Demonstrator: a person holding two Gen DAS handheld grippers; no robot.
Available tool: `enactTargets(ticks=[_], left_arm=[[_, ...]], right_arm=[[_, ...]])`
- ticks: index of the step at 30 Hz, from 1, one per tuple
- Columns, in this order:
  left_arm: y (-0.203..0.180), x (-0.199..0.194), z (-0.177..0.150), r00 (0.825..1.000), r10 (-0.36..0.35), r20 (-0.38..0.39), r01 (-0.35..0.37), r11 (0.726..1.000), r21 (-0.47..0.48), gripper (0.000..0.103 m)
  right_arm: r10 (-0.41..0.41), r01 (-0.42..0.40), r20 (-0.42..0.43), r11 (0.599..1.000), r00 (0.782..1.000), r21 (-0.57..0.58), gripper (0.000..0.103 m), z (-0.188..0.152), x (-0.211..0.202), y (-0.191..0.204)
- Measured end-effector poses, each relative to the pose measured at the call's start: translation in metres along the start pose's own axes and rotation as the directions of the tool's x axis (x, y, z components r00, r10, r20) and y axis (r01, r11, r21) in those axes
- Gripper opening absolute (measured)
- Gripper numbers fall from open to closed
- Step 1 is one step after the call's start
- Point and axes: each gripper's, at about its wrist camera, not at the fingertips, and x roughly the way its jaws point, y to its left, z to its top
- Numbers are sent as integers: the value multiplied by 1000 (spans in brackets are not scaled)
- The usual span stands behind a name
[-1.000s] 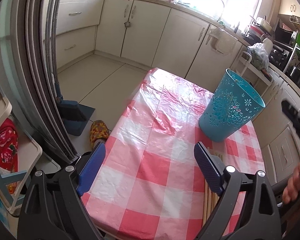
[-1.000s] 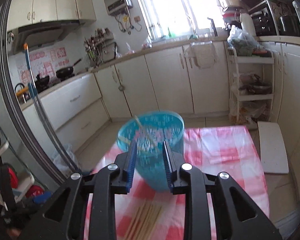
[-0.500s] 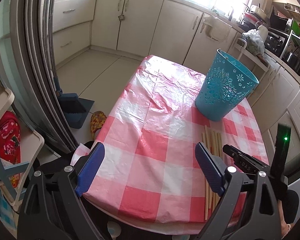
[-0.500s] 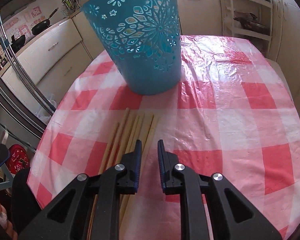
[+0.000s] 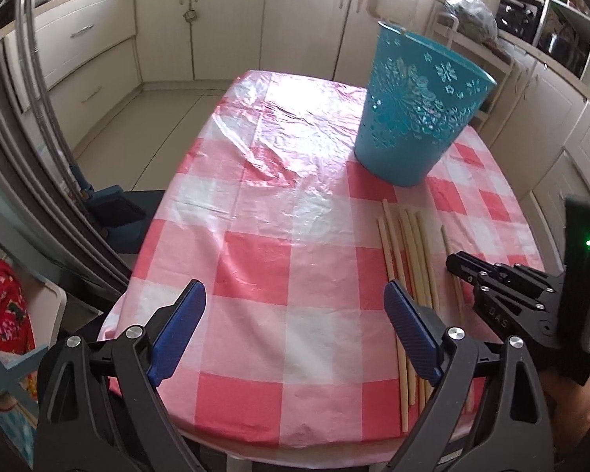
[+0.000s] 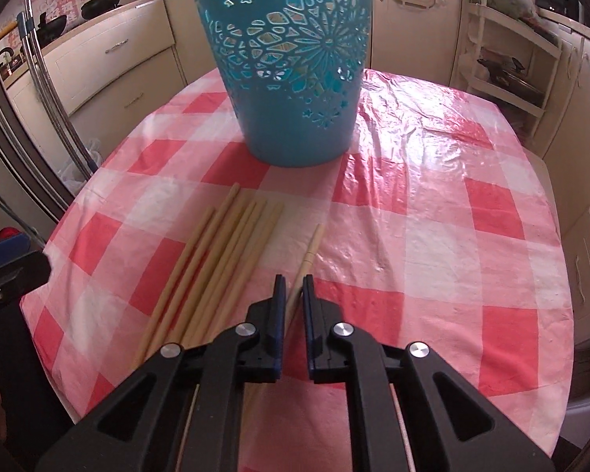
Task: Organize utensils
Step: 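Grasp another wooden chopstick from the bundle with the left tool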
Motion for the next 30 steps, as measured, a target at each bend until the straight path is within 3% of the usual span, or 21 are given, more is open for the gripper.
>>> enactTargets(ticks=[9,19,24,29,30], left_arm=[[-42,59,17,994,47,-94,-39,996,78,88],[-55,78,21,990,85,-115,-71,990,125,86],[-61,76,26,992,59,-110,-42,988,147,63],[-68,73,29,993,19,-115,2,983,184,21],[-69,73,29,993,12,-119,10,983,182,18]], right_arm=[[46,-47,21,996,999,72,9,-11,-8,-24],[76,-79,36,993,996,87,9,-10,-9,-28],[81,-84,39,992,996,91,10,-8,-9,-30],[79,-83,39,993,996,85,10,-8,-8,-29],[79,-82,39,993,996,83,10,-8,-8,-29]])
